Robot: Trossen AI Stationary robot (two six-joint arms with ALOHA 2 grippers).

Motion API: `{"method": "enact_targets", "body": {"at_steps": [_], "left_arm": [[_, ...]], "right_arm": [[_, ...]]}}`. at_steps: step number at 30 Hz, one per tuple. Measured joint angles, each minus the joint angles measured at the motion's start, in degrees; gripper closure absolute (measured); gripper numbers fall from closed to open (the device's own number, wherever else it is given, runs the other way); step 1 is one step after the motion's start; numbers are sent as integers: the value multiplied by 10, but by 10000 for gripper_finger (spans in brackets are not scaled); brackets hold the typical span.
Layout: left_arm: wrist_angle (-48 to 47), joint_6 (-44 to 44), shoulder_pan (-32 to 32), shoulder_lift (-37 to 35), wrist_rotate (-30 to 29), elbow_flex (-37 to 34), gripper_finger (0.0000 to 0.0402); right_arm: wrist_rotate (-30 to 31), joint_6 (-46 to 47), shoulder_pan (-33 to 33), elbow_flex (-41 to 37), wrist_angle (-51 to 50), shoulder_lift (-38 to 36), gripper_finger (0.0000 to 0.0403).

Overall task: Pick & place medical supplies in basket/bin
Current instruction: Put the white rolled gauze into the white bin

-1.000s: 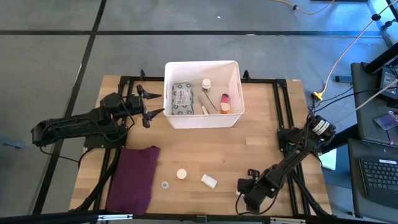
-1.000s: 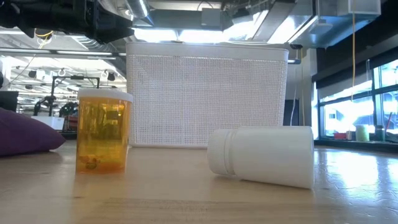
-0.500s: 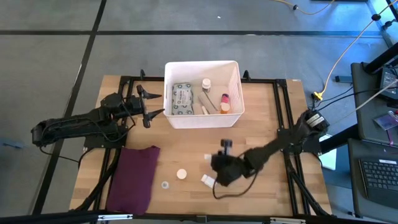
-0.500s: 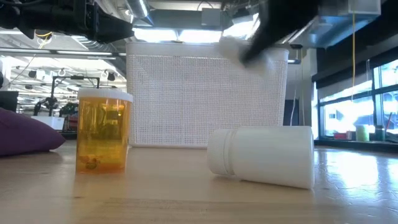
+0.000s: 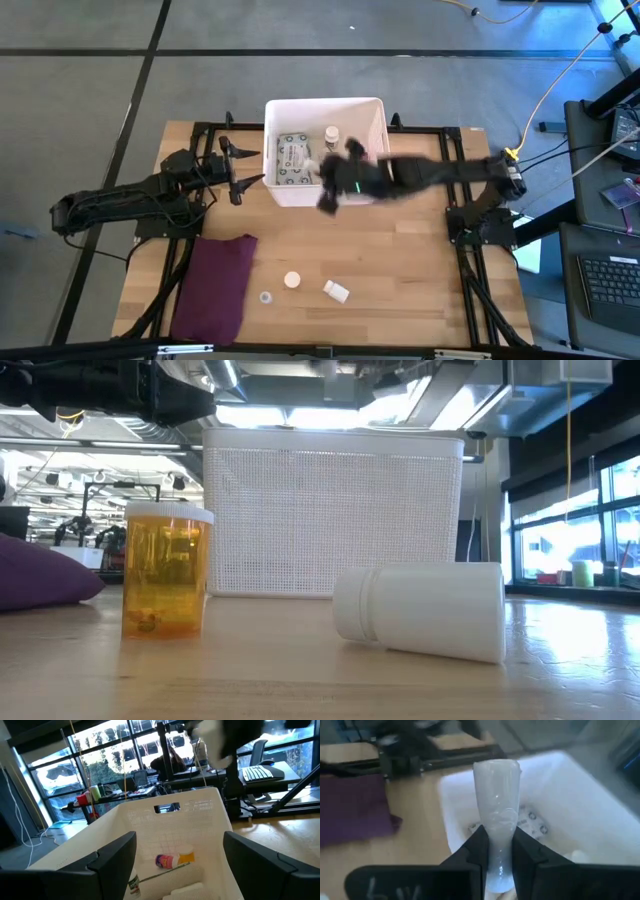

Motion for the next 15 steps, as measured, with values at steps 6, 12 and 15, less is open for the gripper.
{"method": "enact_targets", "body": {"at_steps": [6, 12, 15], "left_arm": [[0, 0, 0, 0, 0, 0, 111], [-3, 0, 0, 0, 1, 0, 111], [-5, 0, 0, 0, 1, 0, 111]], "right_arm": [[-88, 38, -116, -46, 3, 0, 343], [-151, 46, -178, -142, 83, 0, 344], [-207, 75, -190, -210, 176, 0, 343]]}}
